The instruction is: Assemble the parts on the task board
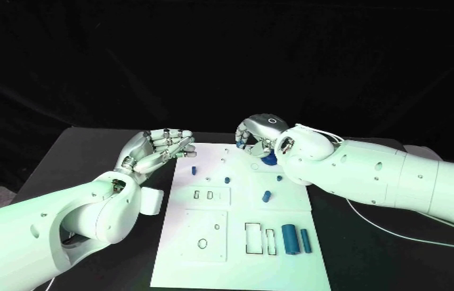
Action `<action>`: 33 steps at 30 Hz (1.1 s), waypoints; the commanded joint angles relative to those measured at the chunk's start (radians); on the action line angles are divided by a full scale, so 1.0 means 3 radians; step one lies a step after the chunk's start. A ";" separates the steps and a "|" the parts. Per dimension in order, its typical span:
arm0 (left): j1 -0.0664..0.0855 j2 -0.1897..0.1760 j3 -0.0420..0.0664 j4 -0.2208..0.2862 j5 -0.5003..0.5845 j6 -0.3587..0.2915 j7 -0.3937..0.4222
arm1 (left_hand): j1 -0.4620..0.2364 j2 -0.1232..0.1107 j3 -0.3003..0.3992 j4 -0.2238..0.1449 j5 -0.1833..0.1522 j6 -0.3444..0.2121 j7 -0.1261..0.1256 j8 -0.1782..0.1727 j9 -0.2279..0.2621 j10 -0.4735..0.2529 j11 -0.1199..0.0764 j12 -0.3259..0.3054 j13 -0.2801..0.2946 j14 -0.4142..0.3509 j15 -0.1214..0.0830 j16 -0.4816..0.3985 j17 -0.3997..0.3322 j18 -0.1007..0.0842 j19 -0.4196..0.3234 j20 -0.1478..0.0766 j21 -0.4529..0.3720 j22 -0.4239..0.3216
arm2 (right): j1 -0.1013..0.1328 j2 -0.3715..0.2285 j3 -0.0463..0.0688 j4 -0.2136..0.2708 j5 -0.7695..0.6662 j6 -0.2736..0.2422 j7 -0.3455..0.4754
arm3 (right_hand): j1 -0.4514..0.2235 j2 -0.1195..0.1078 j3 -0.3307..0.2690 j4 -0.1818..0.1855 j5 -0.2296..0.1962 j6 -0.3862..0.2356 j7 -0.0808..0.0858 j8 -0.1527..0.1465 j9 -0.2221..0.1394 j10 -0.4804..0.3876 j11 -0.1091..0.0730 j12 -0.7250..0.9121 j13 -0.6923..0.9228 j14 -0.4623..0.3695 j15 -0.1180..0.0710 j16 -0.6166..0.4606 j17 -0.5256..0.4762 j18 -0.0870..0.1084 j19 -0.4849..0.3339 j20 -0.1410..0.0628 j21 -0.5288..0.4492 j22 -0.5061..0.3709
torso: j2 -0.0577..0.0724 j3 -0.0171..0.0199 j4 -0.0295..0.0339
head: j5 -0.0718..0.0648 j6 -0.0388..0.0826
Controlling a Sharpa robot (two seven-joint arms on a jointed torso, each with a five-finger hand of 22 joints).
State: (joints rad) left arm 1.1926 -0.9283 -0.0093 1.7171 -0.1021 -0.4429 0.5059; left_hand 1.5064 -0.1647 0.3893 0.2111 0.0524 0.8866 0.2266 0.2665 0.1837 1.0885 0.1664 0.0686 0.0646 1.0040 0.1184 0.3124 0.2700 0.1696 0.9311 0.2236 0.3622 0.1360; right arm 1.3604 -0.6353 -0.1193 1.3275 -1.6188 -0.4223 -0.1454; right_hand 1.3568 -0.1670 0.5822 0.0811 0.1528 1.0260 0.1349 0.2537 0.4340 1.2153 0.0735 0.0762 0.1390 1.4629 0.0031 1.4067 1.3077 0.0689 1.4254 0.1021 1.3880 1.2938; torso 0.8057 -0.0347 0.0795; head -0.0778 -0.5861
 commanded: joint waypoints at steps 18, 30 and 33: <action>0.0049 -0.0018 0.0004 0.0074 0.0026 0.0036 -0.0006 | -0.0009 0.0031 0.0024 -0.0007 -0.0006 -0.0028 0.0034 -0.0025 -0.0006 -0.0017 0.0027 -0.0017 0.0002 -0.0023 0.0023 -0.0028 0.0008 0.0036 -0.0015 0.0004 0.0000 -0.0010 | -0.0036 0.0272 -0.0001 -0.0230 0.0020 -0.0013 0.0041 | -0.0034 0.0010 0.0031 0.0001 0.0009 -0.0007 0.0006 0.0019 0.0012 0.0004 0.0009 -0.0032 0.0000 0.0201 -0.0021 0.0016 0.0052 -0.0031 0.0020 -0.0005 0.0018 0.0000 | 0.0082 -0.0030 0.0051 | -0.0027 0.0025; 0.0057 -0.0023 0.0004 0.0072 0.0026 0.0029 -0.0010 | -0.0011 0.0029 0.0025 -0.0009 -0.0006 -0.0030 0.0036 -0.0028 -0.0007 -0.0020 0.0029 -0.0018 0.0002 -0.0026 0.0025 -0.0032 0.0009 0.0036 -0.0018 0.0005 -0.0002 -0.0012 | -0.0043 0.0290 -0.0003 -0.0245 0.0024 0.0050 0.0051 | -0.0045 0.0005 0.0030 0.0003 0.0006 -0.0015 0.0009 0.0018 0.0016 0.0000 0.0012 -0.0034 0.0000 0.0200 -0.0019 0.0016 0.0049 -0.0029 0.0014 -0.0004 0.0013 -0.0009 | 0.0087 -0.0030 0.0050 | -0.0020 0.0024; 0.0058 -0.0024 0.0004 0.0072 0.0026 0.0029 -0.0010 | -0.0011 0.0029 0.0025 -0.0009 -0.0006 -0.0030 0.0036 -0.0028 -0.0007 -0.0020 0.0029 -0.0018 0.0002 -0.0026 0.0025 -0.0032 0.0009 0.0036 -0.0018 0.0005 -0.0002 -0.0012 | -0.0044 0.0298 -0.0003 -0.0256 0.0021 0.0064 0.0045 | -0.0049 0.0003 0.0030 0.0003 0.0004 -0.0018 0.0009 0.0018 0.0018 -0.0002 0.0012 -0.0036 0.0000 0.0200 -0.0018 0.0017 0.0049 -0.0030 0.0015 -0.0003 0.0014 -0.0006 | 0.0089 -0.0032 0.0048 | -0.0022 0.0030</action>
State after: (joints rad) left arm 1.2081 -0.9364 -0.0089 1.7358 -0.0972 -0.4433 0.4983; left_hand 1.5065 -0.1647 0.3921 0.2082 0.0524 0.8866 0.2266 0.2629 0.1830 1.0849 0.1700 0.0688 0.0647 1.0005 0.1219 0.3084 0.2709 0.1695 0.9310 0.2235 0.3622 0.1340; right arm 1.3502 -0.5488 -0.1184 1.2524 -1.6079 -0.4331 -0.1376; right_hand 1.3527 -0.1664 0.5879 0.0813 0.1530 1.0187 0.1350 0.2566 0.4380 1.2157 0.0746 0.0685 0.1387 1.4629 0.0031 1.4066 1.3074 0.0690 1.4254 0.1021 1.3880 1.2921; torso 0.8317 -0.0440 0.0942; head -0.0842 -0.5789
